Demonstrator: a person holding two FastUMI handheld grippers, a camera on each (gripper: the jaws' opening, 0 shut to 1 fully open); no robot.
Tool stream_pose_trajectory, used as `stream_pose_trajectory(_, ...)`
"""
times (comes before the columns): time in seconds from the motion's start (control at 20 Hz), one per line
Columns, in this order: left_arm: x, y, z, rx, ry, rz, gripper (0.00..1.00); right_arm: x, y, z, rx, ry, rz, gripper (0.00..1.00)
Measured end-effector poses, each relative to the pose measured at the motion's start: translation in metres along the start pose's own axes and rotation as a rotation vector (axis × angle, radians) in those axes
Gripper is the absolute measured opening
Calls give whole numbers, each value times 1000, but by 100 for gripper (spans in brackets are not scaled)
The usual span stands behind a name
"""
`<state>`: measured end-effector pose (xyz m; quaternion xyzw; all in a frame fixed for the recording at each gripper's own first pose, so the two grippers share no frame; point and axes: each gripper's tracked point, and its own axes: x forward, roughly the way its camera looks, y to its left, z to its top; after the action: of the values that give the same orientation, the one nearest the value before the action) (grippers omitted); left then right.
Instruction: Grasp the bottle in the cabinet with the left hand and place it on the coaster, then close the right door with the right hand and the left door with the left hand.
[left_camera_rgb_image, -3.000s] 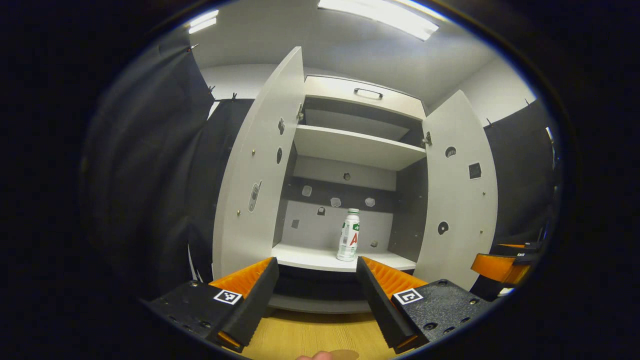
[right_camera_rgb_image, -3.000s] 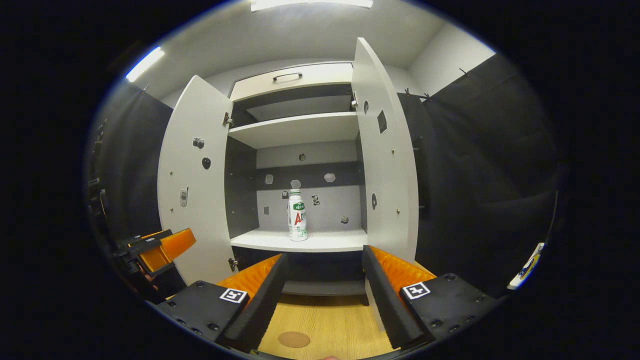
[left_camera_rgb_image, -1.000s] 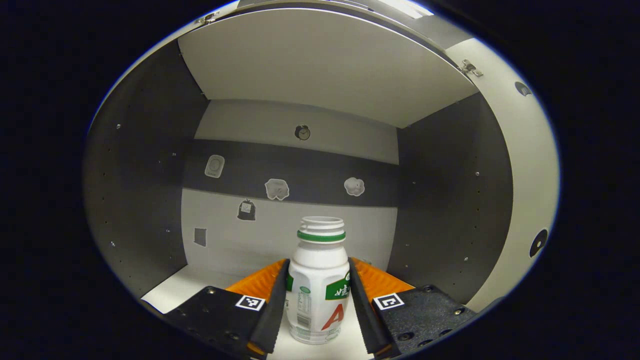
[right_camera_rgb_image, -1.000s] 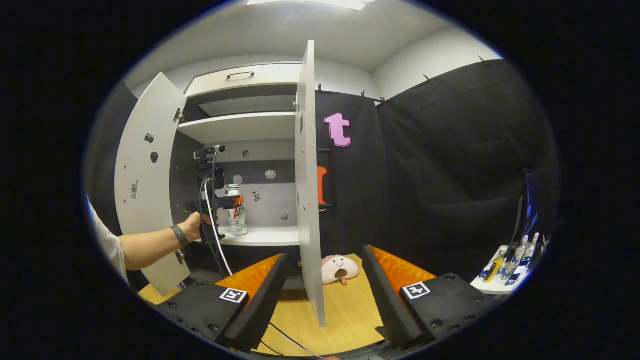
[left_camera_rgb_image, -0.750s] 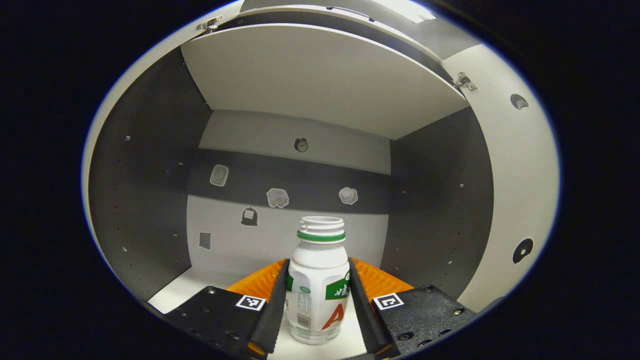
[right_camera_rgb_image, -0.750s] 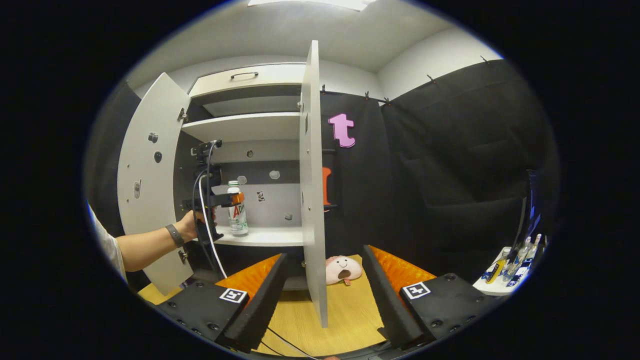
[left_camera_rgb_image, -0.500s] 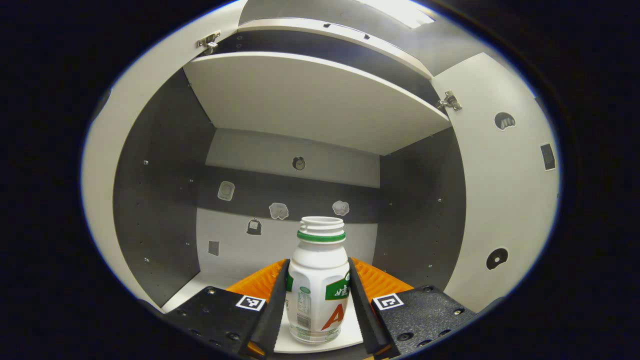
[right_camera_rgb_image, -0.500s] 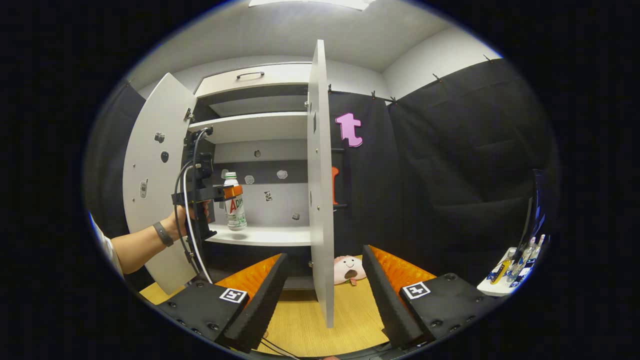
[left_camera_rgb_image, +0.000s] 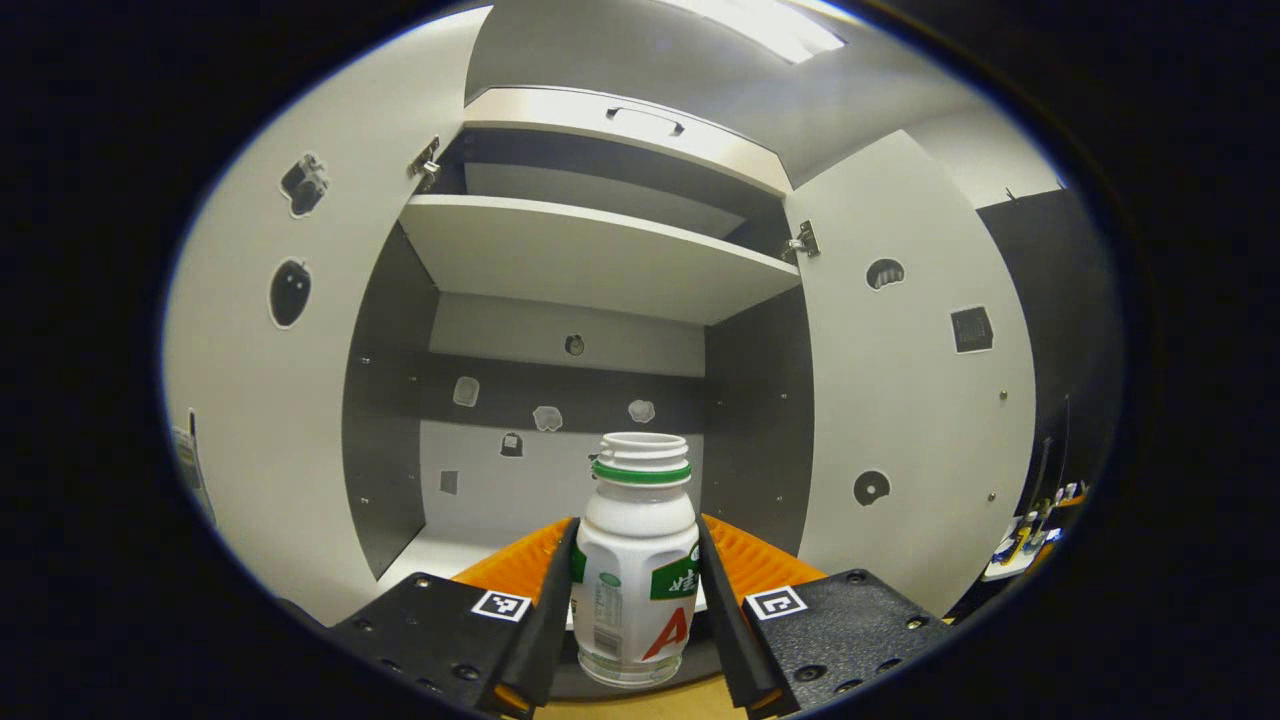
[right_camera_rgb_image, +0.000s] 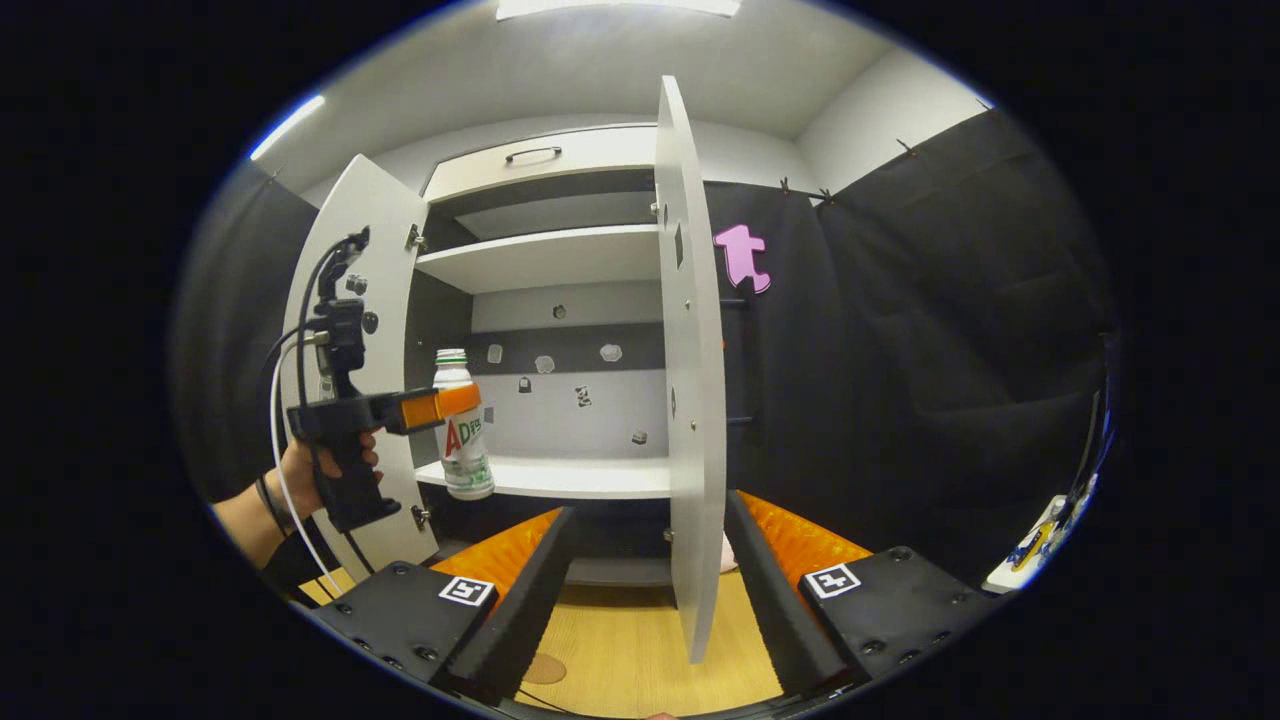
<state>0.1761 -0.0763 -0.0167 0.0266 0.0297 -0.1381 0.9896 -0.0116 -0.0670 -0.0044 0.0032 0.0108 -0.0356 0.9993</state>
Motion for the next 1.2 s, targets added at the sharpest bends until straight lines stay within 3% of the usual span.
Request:
stream_pose_trajectory(0.2, -37, 0, -32, 70, -1, 71, 64, 4, 1, 2, -16, 5, 9, 97)
stream_pose_trajectory(0.4, -62, -15, -82, 68, 19, 93, 64, -2, 3, 5, -20, 2, 9, 97)
stream_pose_trajectory(0.55, -76, -9, -136, 104, 52, 184, 64, -4, 3, 3, -24, 14, -4, 97)
stream_pose_trajectory(0.75, -94, -32, -205, 41, 79, 177, 64, -6, 8, 4, -50, 25, -3, 97)
stream_pose_trajectory(0.9, -112, -38, -252, 27, 120, 226, 64, -9, 8, 13, -79, 1, -4, 97)
stream_pose_trajectory(1.2, -143, -62, -300, 6, 123, 229, 64, -10, -7, 15, -62, 21, -20, 97)
